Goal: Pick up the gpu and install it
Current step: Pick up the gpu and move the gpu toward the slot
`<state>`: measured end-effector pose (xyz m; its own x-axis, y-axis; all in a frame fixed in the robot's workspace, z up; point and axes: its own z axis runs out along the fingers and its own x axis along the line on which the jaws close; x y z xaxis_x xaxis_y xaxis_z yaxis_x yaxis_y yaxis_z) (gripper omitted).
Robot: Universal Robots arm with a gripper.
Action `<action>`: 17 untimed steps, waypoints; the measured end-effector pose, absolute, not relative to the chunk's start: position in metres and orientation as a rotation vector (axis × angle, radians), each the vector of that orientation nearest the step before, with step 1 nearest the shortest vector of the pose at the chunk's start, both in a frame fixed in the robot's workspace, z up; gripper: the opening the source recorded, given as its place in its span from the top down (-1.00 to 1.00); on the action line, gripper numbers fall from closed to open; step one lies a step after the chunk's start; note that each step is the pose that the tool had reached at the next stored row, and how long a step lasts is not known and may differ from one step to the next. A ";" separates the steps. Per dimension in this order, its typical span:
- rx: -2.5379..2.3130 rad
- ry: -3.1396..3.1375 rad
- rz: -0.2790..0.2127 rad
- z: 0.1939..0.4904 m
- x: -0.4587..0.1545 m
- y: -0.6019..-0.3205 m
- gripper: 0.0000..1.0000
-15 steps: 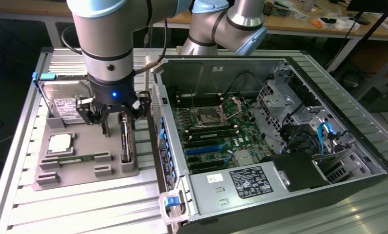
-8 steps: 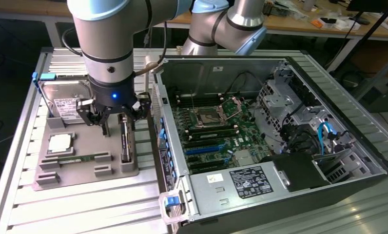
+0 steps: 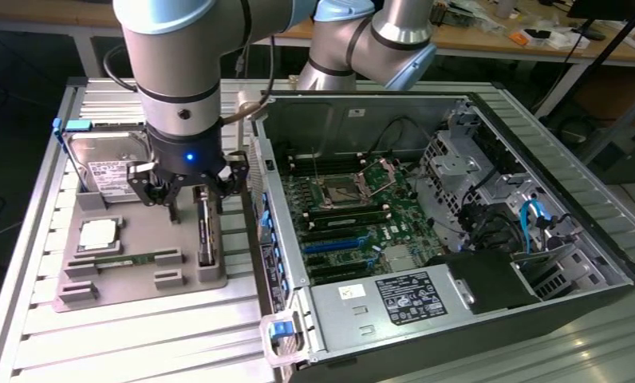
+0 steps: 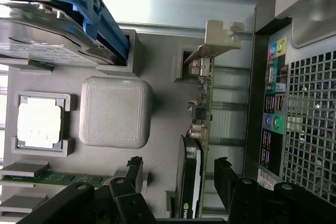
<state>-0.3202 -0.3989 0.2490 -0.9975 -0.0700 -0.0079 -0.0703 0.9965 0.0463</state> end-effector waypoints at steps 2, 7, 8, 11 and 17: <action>-0.110 3.133 0.073 0.249 -0.319 -0.399 -0.33; -0.110 3.133 0.073 0.249 -0.316 -0.399 -0.33; -0.110 3.133 0.073 0.248 -0.316 -0.399 -0.33; -0.110 3.133 0.073 0.248 -0.315 -0.399 -0.33; -0.110 3.133 0.062 0.248 -0.315 -0.399 -0.33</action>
<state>-0.3147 -0.3990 0.2481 -0.9975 -0.0702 -0.0075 -0.0705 0.9967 0.0394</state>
